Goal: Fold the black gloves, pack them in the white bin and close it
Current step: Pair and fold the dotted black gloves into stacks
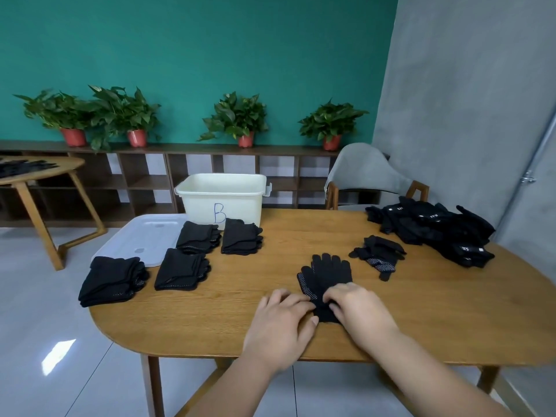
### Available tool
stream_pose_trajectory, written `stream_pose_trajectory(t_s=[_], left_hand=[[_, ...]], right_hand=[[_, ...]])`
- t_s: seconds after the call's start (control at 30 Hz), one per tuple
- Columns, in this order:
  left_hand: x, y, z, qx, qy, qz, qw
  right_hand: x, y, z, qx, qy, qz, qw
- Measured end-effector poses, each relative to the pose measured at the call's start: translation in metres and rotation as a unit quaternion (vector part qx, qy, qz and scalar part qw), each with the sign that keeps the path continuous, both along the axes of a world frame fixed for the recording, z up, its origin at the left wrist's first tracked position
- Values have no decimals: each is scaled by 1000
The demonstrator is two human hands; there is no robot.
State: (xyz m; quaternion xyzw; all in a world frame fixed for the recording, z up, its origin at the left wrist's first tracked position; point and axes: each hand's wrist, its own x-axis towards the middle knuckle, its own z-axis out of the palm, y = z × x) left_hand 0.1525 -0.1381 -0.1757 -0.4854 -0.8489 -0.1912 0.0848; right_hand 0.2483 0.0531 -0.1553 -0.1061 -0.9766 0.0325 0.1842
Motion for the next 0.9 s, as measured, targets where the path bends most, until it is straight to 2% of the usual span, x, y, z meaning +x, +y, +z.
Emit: stream_pose_trajectory(t_s=[0.1,0.3,0.47,0.67,0.9], left_hand=[[0,0,1,-2,-1,-1,1000],[1,-1,0,-6,-8,3,1000],[2,-1,2,-9,-8,4,1000],[1,-1,2,-12,-12,3,1000],[1,-2,3,-12,-12,1,1000]], right_hand=[[2,1,-24,-35,70,-23,997],[2,-7,-22,-29,180,-17,983],[6,-11,-36,-3,131,-10,991],[8,-15,-33,2,132,-9,991],[10,-20,-36,6,89,-20,996]])
